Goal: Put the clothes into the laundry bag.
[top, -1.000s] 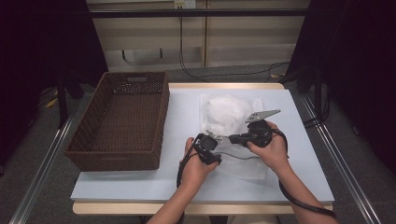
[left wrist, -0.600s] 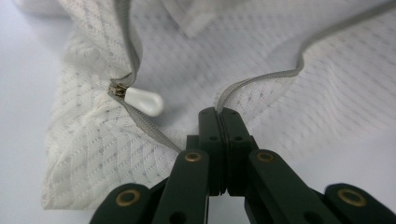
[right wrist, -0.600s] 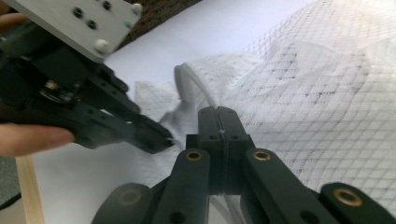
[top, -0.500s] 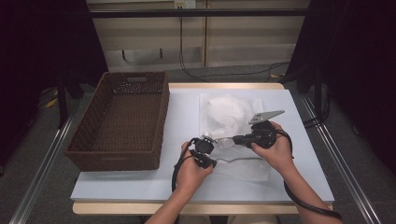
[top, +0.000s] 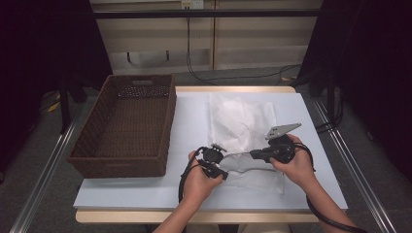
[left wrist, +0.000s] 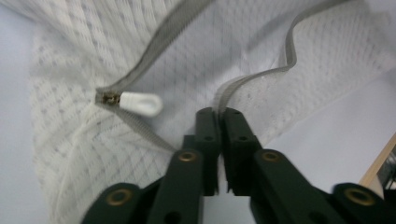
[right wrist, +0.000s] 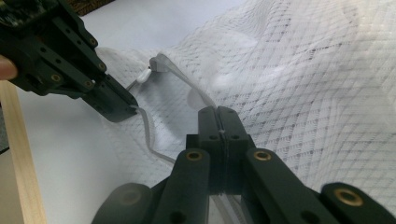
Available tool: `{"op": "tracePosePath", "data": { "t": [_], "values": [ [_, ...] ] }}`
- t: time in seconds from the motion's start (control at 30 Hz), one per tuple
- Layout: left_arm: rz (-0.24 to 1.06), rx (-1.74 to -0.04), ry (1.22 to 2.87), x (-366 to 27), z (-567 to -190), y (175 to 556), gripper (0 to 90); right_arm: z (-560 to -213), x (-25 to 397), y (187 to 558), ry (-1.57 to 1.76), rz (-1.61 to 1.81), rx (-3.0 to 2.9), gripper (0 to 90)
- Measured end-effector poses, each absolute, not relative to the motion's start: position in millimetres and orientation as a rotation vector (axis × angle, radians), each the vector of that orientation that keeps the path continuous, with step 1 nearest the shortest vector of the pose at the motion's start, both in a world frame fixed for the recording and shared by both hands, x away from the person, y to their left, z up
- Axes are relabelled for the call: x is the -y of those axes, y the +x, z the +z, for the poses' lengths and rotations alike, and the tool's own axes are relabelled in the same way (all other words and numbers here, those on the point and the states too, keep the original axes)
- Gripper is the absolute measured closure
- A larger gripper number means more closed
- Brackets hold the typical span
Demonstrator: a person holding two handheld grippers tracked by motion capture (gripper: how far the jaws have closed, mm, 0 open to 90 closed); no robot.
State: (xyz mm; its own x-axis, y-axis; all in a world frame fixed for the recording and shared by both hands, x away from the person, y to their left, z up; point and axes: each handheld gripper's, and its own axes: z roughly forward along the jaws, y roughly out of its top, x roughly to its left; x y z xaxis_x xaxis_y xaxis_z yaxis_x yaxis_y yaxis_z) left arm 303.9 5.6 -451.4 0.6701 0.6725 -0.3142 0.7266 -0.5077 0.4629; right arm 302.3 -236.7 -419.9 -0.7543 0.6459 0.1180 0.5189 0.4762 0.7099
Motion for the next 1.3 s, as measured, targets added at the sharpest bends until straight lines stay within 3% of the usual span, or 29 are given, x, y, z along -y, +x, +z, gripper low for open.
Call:
{"op": "tracePosePath", "data": {
  "t": [0.07, 0.27, 0.37, 0.5, 0.6, 0.77, 0.97, 1.3],
  "values": [
    [-0.100, -1.084, 2.275, -7.2, -447.3, 305.8, 72.4, -419.3, 236.4, 302.5, 1.014, 1.141, -2.552, 89.9],
    [-0.041, -1.095, 2.228, -14.2, -435.9, 313.8, 53.7, -418.7, 231.5, 304.1, 1.011, 1.144, -2.555, 89.9],
    [-0.018, -1.081, 2.228, -16.3, -432.5, 317.3, 47.5, -416.4, 230.3, 305.4, 1.008, 1.165, -2.553, 89.9],
    [-0.049, -1.064, 2.216, -16.8, -428.7, 317.0, 45.9, -414.5, 229.8, 306.2, 1.015, 1.172, -2.544, 89.9],
    [-0.040, -1.047, 2.206, -12.7, -426.2, 315.4, 49.0, -413.7, 230.5, 306.5, 1.023, 1.178, -2.534, 89.9],
    [-0.060, -1.020, 2.175, 5.4, -435.7, 313.9, 71.6, -412.0, 230.7, 307.0, 1.026, 1.187, -2.524, 89.9],
    [0.029, -1.030, 2.113, 26.6, -444.0, 323.2, 82.4, -410.8, 229.5, 306.2, 1.013, 1.194, -2.524, 89.9],
    [0.190, -1.066, 2.049, 29.6, -450.6, 344.3, 84.8, -410.2, 228.9, 305.3, 1.012, 1.198, -2.523, 90.0]
  ]
}}
